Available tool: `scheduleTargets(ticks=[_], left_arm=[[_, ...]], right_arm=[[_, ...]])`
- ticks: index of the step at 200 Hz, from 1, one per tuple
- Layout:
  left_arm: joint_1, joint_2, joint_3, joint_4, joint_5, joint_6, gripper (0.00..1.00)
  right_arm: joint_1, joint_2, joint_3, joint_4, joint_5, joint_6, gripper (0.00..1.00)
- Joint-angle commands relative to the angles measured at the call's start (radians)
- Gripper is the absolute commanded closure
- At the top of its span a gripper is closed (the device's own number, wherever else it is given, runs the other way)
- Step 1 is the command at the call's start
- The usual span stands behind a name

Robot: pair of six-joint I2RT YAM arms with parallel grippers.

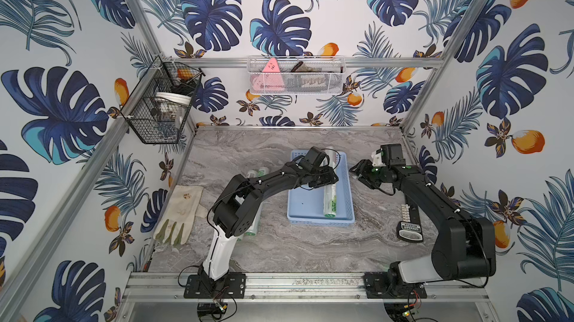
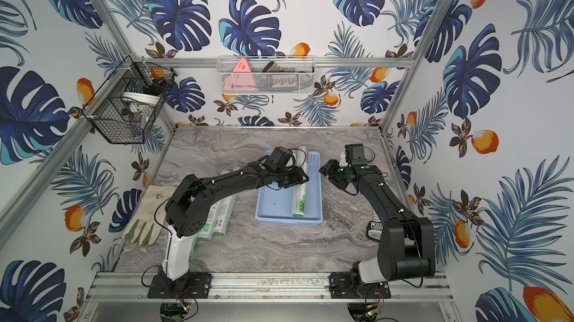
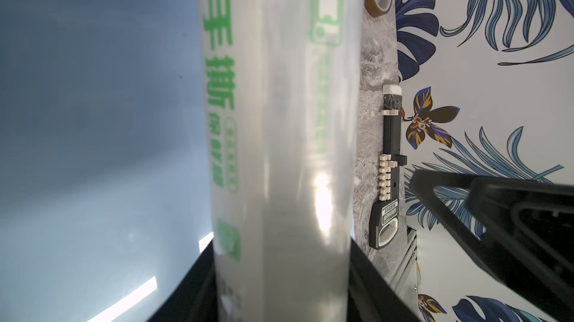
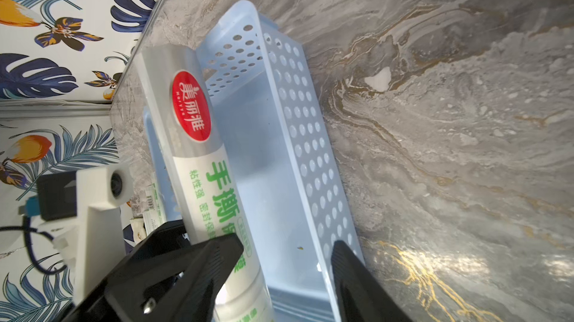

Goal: Put the plastic wrap into the basket
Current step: Place the plastic wrap in the basket.

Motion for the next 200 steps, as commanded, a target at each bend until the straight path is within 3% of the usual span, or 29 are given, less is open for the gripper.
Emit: scheduleTargets(ticks=[1, 82, 108, 167, 200], left_arm=[[0.000, 0.008, -0.017, 0.070, 0.012, -0.036, 0.82], [-0.044, 0.053, -0.031, 0.136, 0.049, -0.095, 0.79], [-0.046, 0.047, -0.094, 0.219, 0.039, -0.147, 0.78], [-0.062, 0.115, -0.025, 0.202, 0.097, -0.112, 0.74], [-0.069, 0.141, -0.006, 0.186, 0.116, -0.089, 0.63]], right_arm=[[0.000, 0.012, -0.011, 0.002, -0.037, -0.012, 0.39], [0.000, 0.073, -0.054, 0.068, -0.110, 0.014, 0.39], [0.000, 0.102, -0.064, 0.086, -0.131, 0.023, 0.39], [0.000, 0.135, -0.084, 0.124, -0.159, 0.030, 0.39], [0.000, 0.141, -0.085, 0.133, -0.153, 0.037, 0.39]])
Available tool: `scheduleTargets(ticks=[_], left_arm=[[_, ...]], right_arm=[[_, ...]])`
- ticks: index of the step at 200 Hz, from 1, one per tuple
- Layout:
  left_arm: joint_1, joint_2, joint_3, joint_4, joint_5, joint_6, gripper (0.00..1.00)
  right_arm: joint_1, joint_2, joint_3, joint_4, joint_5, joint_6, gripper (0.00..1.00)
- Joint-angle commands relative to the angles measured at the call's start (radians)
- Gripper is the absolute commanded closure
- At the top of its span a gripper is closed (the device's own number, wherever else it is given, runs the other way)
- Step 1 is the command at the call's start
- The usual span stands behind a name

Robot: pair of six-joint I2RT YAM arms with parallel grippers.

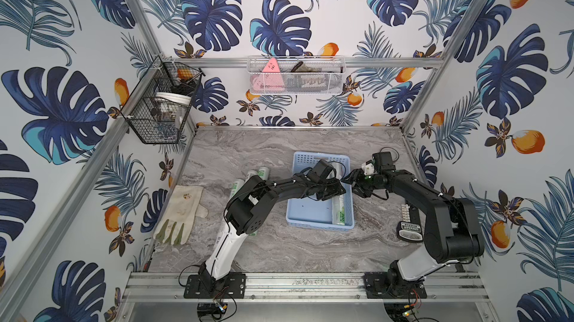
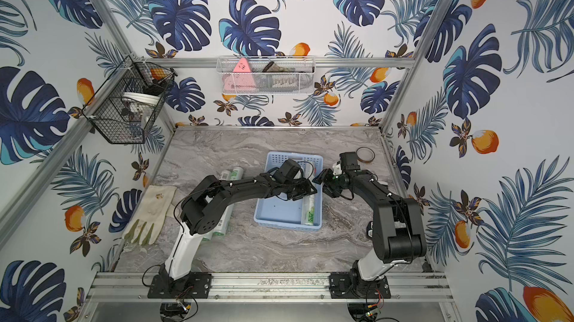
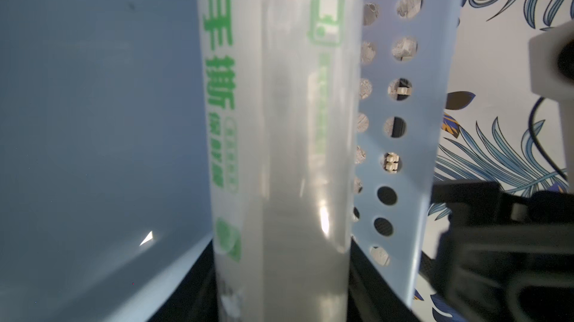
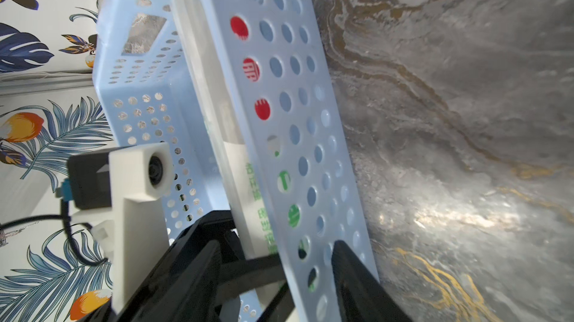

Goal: Put the plastic wrap into the basket
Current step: Place the plastic wrap in the basket.

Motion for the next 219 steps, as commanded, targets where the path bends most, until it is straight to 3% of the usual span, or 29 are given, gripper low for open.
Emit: scheduleTargets(ticks=[1, 26, 44, 58, 115, 179, 219], left_arm=[[-0.005, 0.005, 0.013, 0.035, 0.034, 0.037, 0.63], [-0.006, 0.000, -0.003, 0.024, 0.032, 0.038, 0.53], [-0.005, -0.003, -0.014, 0.038, 0.041, 0.039, 0.52], [-0.005, -0.012, -0.024, 0.040, 0.038, 0.039, 0.45], [-0.007, -0.018, -0.023, 0.028, 0.050, 0.060, 0.31], [-0.009, -0.044, -0.033, 0.001, 0.030, 0.079, 0.30], [-0.009, -0.149, -0.065, -0.099, -0.085, 0.173, 0.28]], right_arm=[[0.000, 0.003, -0.002, 0.027, -0.010, 0.009, 0.39], [0.000, -0.001, 0.001, 0.023, 0.009, 0.012, 0.38], [0.000, -0.003, 0.000, 0.023, 0.018, 0.016, 0.38], [0.001, -0.005, 0.001, 0.020, 0.022, 0.015, 0.38], [0.001, -0.003, -0.002, 0.020, 0.026, 0.016, 0.38], [0.000, -0.015, 0.010, 0.000, 0.041, 0.010, 0.38], [0.001, -0.111, 0.052, -0.126, 0.209, -0.028, 0.38]])
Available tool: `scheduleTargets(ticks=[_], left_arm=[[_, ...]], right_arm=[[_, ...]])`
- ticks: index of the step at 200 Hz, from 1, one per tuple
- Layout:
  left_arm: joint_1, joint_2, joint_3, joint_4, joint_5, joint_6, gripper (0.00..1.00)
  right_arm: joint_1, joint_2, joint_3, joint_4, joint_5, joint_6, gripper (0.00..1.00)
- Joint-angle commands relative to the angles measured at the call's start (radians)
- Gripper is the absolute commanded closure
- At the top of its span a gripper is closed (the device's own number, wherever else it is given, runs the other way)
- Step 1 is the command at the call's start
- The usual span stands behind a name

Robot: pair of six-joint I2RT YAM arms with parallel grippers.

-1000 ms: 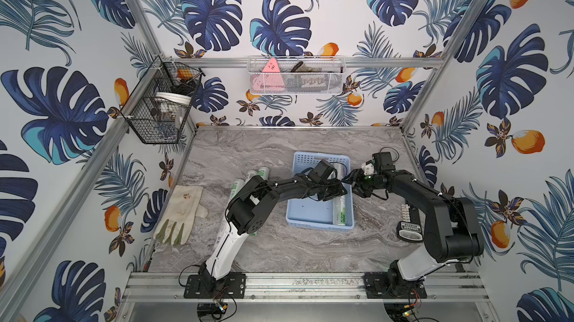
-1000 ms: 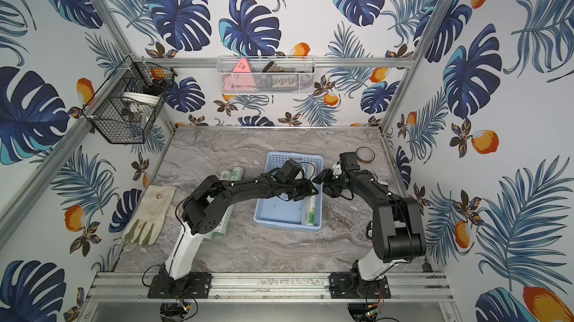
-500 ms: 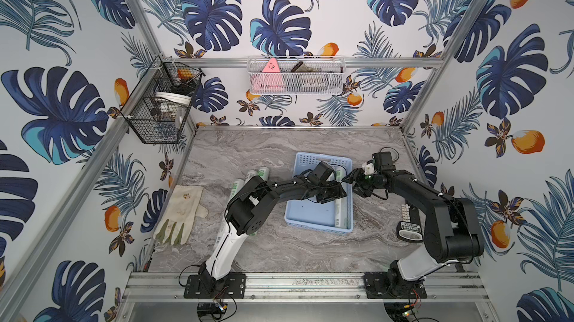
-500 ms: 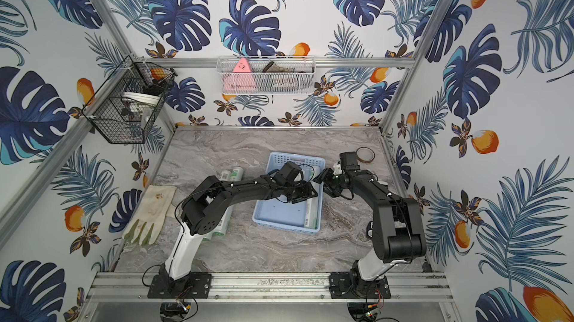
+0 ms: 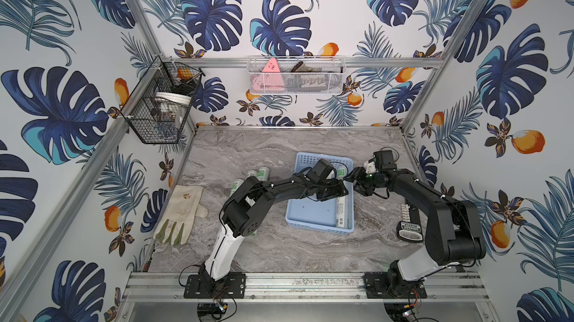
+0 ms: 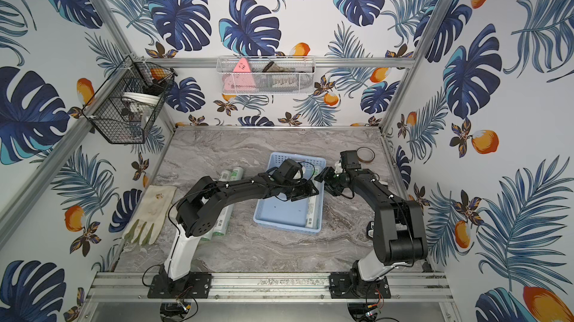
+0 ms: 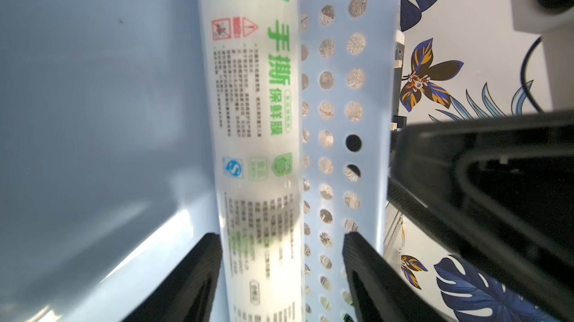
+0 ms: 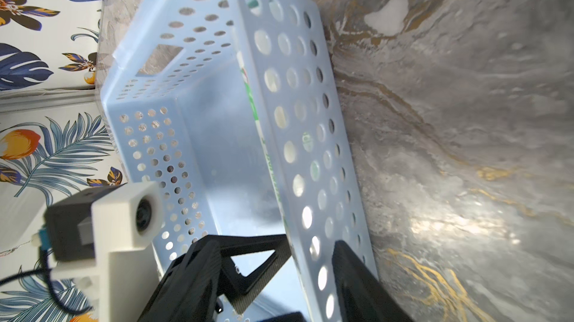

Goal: Put the plastic wrap into the basket
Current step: Place the plastic wrap in the basket, then pick up the plastic wrap from the center of the board.

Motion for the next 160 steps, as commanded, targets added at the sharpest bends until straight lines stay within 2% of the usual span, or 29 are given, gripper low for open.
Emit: scheduleTargets(ticks=[1, 21, 56, 76, 110, 135, 160], left_arm=[[-0.002, -0.063, -0.020, -0.061, -0.087, 0.086, 0.28], [-0.002, -0.123, -0.051, -0.083, -0.130, 0.128, 0.27], [-0.002, -0.267, -0.147, -0.093, -0.226, 0.229, 0.26], [0.002, -0.368, -0.202, -0.111, -0.301, 0.284, 0.26], [0.014, -0.522, -0.279, -0.148, -0.377, 0.333, 0.26], [0.024, -0.619, -0.338, -0.173, -0.439, 0.352, 0.26], [0.040, -0.692, -0.389, -0.191, -0.495, 0.370, 0.25]], right_arm=[[0.001, -0.063, 0.022, -0.089, 0.127, -0.037, 0.38], [0.001, -0.135, 0.031, -0.115, 0.158, -0.059, 0.37], [0.000, -0.218, 0.059, -0.077, -0.041, -0.077, 0.37], [0.000, -0.244, 0.047, 0.072, -0.226, 0.020, 0.36], [0.002, -0.197, 0.065, 0.261, -0.422, 0.230, 0.36], [0.006, -0.189, 0.030, 0.410, -0.449, 0.367, 0.36], [0.009, -0.176, 0.027, 0.422, -0.440, 0.422, 0.36]])
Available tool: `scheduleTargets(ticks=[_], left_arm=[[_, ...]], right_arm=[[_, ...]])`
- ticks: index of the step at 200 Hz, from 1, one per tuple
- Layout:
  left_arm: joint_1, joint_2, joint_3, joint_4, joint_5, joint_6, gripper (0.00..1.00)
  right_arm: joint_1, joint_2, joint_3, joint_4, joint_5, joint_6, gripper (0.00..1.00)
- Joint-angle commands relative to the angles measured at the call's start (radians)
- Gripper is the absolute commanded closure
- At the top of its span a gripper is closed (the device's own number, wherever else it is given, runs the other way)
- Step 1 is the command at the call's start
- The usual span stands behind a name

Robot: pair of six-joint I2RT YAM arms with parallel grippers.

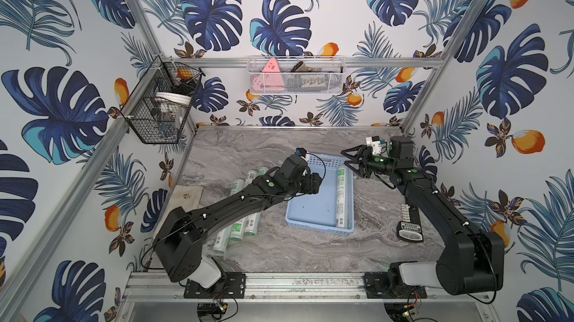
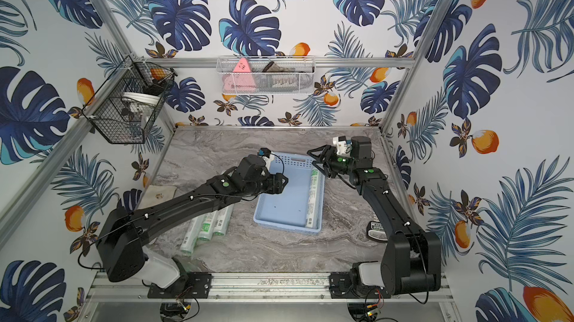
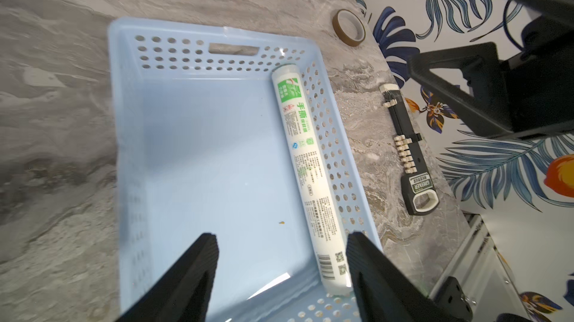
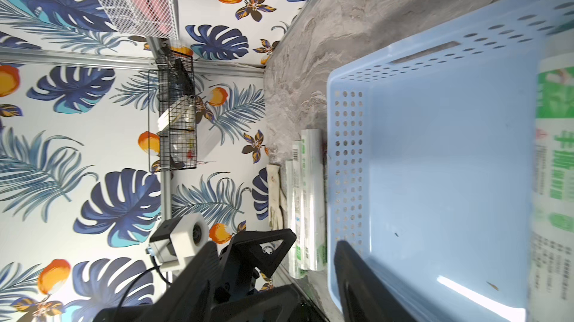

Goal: Put the plastic wrap into the basket
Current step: Pick up the plastic wrap from the center of the board.

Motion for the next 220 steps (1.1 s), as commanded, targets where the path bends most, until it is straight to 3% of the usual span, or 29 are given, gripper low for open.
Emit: scheduleTargets(ticks=[1, 37, 70, 141, 178, 190, 206, 220], left_arm=[[0.014, -0.053, -0.035, -0.036, -0.090, 0.046, 0.25], [0.058, -0.106, -0.071, -0.069, -0.124, 0.074, 0.25], [0.093, -0.155, -0.106, -0.096, -0.169, 0.092, 0.25], [0.218, -0.153, -0.195, -0.149, -0.114, 0.077, 0.24], [0.247, -0.111, -0.180, -0.223, -0.200, 0.073, 0.23], [0.266, -0.122, -0.197, -0.229, -0.224, 0.067, 0.18], [0.285, -0.139, -0.222, -0.239, -0.264, 0.054, 0.02], [0.296, -0.138, -0.223, -0.268, -0.290, 0.055, 0.01]], right_arm=[[0.004, 0.010, -0.005, 0.111, -0.042, 0.115, 0.36], [0.014, 0.035, -0.053, 0.190, -0.011, 0.212, 0.36], [0.049, 0.072, -0.039, 0.177, 0.014, 0.191, 0.36], [0.237, 0.140, 0.100, -0.098, 0.176, -0.143, 0.34], [0.298, 0.161, 0.095, -0.141, 0.234, -0.237, 0.28], [0.311, 0.166, 0.095, -0.157, 0.251, -0.262, 0.27], [0.322, 0.176, 0.100, -0.184, 0.275, -0.289, 0.26], [0.338, 0.182, 0.110, -0.214, 0.296, -0.316, 0.26]])
